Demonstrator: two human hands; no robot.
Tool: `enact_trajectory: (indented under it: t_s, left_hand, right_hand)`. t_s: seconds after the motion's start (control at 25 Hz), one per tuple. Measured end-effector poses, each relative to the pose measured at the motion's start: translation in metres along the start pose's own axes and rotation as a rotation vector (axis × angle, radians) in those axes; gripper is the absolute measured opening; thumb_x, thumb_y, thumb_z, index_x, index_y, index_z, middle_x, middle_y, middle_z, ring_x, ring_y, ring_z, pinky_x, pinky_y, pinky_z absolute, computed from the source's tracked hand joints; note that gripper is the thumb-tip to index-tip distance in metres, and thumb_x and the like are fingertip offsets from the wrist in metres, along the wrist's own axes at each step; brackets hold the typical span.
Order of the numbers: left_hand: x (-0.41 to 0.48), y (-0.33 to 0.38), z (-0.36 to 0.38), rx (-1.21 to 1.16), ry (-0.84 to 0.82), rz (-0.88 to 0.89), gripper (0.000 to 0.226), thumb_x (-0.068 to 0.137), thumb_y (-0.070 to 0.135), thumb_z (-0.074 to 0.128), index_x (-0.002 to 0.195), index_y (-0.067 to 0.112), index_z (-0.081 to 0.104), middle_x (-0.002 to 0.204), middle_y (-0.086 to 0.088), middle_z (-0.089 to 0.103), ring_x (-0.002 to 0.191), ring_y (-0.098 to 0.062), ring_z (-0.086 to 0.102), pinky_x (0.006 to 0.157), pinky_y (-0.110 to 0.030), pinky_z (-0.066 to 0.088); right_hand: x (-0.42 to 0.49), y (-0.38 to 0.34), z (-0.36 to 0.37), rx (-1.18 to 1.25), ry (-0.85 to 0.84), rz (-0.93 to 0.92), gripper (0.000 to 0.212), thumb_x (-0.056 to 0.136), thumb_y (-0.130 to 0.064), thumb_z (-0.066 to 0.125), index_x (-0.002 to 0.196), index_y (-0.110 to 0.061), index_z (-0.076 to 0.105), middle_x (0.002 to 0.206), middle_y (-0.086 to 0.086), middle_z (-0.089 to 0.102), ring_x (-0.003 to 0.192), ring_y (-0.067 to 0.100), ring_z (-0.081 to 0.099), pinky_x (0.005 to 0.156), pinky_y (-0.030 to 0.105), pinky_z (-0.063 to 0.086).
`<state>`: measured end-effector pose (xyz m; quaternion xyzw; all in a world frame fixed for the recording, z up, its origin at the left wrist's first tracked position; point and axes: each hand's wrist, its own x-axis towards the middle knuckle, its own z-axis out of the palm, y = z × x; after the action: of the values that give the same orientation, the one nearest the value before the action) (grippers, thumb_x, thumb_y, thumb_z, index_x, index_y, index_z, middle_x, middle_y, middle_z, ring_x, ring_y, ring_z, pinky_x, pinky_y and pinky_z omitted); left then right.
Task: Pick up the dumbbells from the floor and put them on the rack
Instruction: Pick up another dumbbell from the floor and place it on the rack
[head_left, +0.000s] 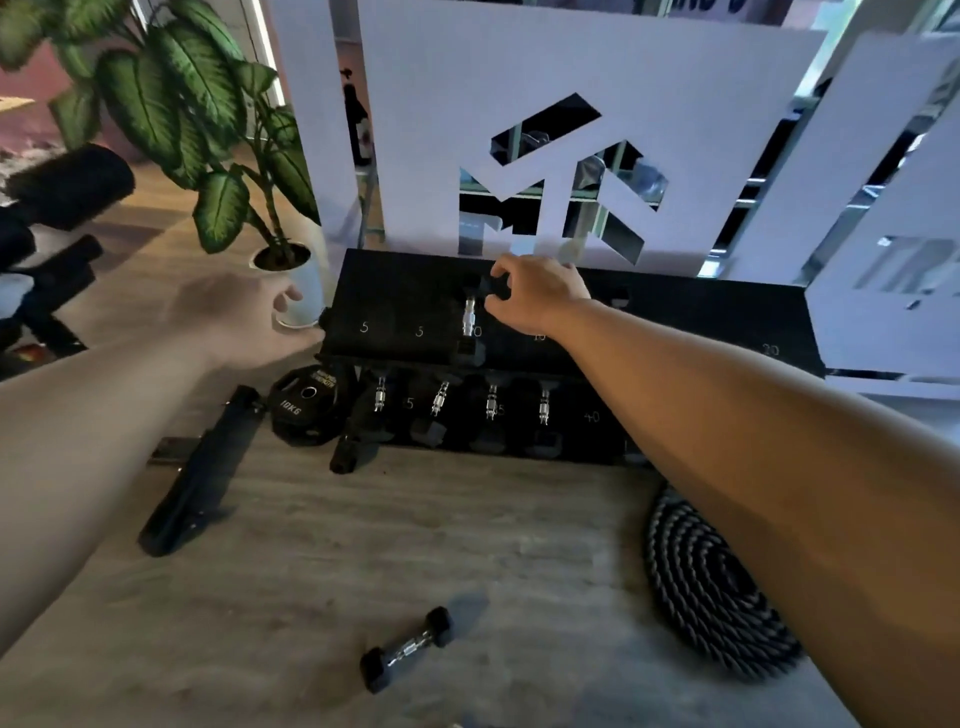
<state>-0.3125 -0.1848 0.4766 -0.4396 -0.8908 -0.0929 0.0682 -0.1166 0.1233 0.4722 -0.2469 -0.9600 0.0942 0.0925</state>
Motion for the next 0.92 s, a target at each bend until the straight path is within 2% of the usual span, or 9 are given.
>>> enact_trajectory:
  t_s: [0.12,0.32,0.36,0.48,0.68,0.84,0.92]
  left_hand:
    - [-0.024,0.024,0.005,0.012,-0.022,0.030,0.066,0.074,0.075,0.065,0.117,0.025,0.061,0.107,0.002,0.067,0.097,-0.025,0.061,0.082,-0.047,0.052]
    - [-0.110,0.066,0.025,-0.006,-0.067,0.060,0.061,0.075,0.077,0.065,0.113,0.030,0.060,0.103,0.009,0.065,0.084,-0.013,0.055,0.063,-0.029,0.038]
    - [-0.127,0.073,0.030,-0.022,-0.092,0.073,0.061,0.075,0.077,0.064,0.113,0.029,0.060,0.104,0.008,0.065,0.085,-0.013,0.055,0.063,-0.029,0.040]
    - [-0.171,0.093,0.036,0.010,-0.162,0.093,0.069,0.069,0.087,0.052,0.112,0.034,0.059,0.103,0.014,0.065,0.091,-0.016,0.061,0.076,-0.040,0.054]
    - [-0.205,0.099,0.040,0.016,-0.187,0.062,0.075,0.064,0.095,0.044,0.112,0.039,0.058,0.102,0.017,0.064,0.090,-0.016,0.062,0.077,-0.043,0.055]
    - [-0.231,0.098,0.062,-0.052,-0.272,0.028,0.078,0.062,0.094,0.046,0.114,0.036,0.058,0.104,0.015,0.064,0.093,-0.018,0.062,0.081,-0.046,0.055]
    - [-0.247,0.095,0.079,-0.065,-0.313,0.018,0.075,0.066,0.091,0.049,0.117,0.036,0.058,0.107,0.016,0.063,0.095,-0.018,0.061,0.080,-0.043,0.053]
  right_hand:
    - [-0.045,0.012,-0.002,0.004,0.001,0.038,0.051,0.090,-0.052,0.058,0.133,-0.026,0.055,0.117,-0.001,0.067,0.116,0.025,0.058,0.105,0.049,0.037]
    - [-0.160,0.020,0.021,0.040,-0.062,0.088,0.050,0.089,-0.051,0.057,0.132,-0.027,0.054,0.114,-0.003,0.067,0.115,0.026,0.057,0.106,0.052,0.035]
    - [-0.182,0.020,0.028,0.035,-0.080,0.095,0.050,0.089,-0.051,0.057,0.133,-0.027,0.054,0.113,-0.004,0.067,0.115,0.025,0.056,0.106,0.051,0.034]
    - [-0.244,0.021,0.042,0.005,-0.136,0.120,0.050,0.091,-0.051,0.055,0.135,-0.028,0.053,0.119,-0.002,0.066,0.119,0.027,0.053,0.102,0.048,0.035]
    - [-0.287,0.021,0.056,-0.009,-0.151,0.135,0.051,0.092,-0.051,0.055,0.136,-0.026,0.052,0.125,0.002,0.065,0.122,0.029,0.052,0.103,0.050,0.034]
    - [-0.305,0.013,0.086,0.004,-0.204,0.157,0.051,0.092,-0.051,0.055,0.136,-0.026,0.053,0.124,0.002,0.065,0.122,0.029,0.052,0.104,0.050,0.034]
    - [-0.311,0.004,0.106,0.006,-0.247,0.161,0.051,0.091,-0.051,0.055,0.137,-0.027,0.052,0.123,0.001,0.066,0.122,0.028,0.052,0.104,0.049,0.034]
